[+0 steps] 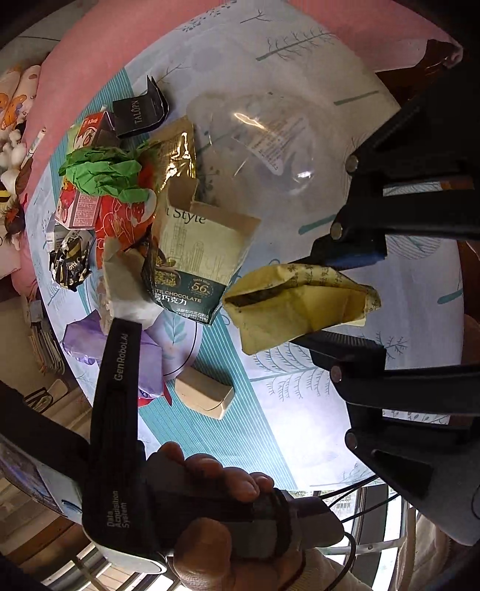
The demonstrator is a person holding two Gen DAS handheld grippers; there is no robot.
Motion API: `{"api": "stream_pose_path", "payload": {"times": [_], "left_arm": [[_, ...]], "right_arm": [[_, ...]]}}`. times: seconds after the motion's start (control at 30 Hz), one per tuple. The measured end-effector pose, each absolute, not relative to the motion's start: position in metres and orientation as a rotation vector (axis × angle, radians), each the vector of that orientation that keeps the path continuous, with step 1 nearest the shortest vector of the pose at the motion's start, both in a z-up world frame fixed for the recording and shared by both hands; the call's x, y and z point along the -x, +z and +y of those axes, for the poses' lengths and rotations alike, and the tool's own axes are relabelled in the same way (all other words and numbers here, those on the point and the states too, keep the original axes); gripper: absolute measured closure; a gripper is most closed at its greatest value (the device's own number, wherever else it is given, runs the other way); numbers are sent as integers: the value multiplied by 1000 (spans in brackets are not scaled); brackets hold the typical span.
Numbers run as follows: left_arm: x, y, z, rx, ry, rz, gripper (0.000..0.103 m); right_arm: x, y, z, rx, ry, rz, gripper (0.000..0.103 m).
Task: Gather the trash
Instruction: 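Lift the purple bag and yellow wrapper and carry both over the bin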
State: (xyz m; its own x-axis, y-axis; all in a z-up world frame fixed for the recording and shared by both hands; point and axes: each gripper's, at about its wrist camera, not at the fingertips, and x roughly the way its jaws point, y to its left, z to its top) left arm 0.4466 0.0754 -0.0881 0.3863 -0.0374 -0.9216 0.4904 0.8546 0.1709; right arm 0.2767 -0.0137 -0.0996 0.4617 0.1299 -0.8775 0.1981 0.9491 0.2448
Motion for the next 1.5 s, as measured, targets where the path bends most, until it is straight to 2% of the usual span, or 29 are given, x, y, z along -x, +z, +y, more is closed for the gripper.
{"api": "stream_pose_path", "payload": {"times": [0.03, 0.1, 0.23, 0.47, 0.93, 1.27, 1.5], "left_arm": [[-447, -89, 79, -448, -347, 1141, 90], [-447, -85, 86, -433, -343, 1137, 97], [-441, -66, 99, -416, -328, 1106, 101], [-415, -11, 118, -355, -343, 1052, 101], [-323, 109, 126, -245, -444, 933, 101], [-230, 151, 103, -150, -534, 937, 101], [-135, 156, 71, -105, -533, 944, 101]], "right_arm": [[-274, -96, -14, -337, -43, 1088, 77], [-268, -91, -16, -344, -43, 1071, 77], [-257, -82, -24, -366, -42, 1044, 77], [-240, -51, -37, -379, -36, 983, 77], [-193, 45, -58, -327, -13, 829, 77], [-135, 75, -107, -326, 33, 794, 77], [-92, 77, -154, -327, 114, 796, 77]]}}
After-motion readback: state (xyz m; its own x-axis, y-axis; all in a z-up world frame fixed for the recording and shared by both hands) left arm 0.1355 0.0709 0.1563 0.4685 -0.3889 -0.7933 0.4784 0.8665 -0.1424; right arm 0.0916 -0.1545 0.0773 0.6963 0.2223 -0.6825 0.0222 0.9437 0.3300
